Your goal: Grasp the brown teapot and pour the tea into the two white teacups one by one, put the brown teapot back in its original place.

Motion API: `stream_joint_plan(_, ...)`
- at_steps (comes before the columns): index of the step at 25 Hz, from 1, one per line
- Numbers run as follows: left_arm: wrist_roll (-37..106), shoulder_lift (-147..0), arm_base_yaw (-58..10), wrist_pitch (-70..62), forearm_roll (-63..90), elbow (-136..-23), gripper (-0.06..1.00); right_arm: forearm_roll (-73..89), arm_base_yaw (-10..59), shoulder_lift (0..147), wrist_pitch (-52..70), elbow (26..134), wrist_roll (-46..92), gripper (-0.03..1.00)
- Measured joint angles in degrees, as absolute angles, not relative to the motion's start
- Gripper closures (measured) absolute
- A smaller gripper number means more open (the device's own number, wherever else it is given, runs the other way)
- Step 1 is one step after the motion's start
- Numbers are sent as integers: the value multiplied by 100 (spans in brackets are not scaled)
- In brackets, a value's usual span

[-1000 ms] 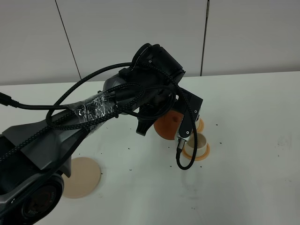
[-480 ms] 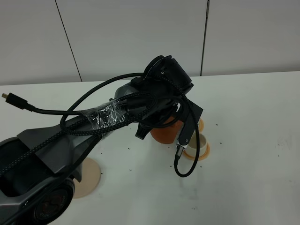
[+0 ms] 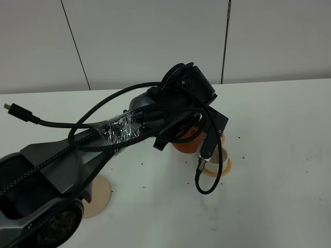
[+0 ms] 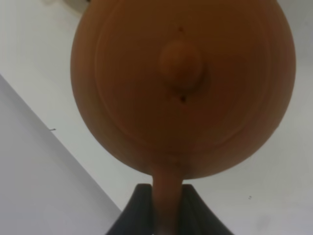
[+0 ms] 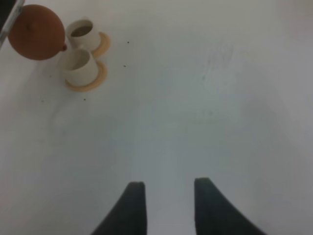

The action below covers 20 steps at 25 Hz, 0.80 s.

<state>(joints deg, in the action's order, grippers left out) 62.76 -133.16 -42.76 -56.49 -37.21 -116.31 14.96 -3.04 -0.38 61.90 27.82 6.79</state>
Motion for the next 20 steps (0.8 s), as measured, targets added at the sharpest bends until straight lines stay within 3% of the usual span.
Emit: stream_joint_plan(20, 6436, -13326, -4420, -5436, -4026, -11631, 78, 1496, -304, -38, 6190, 2782, 679, 73)
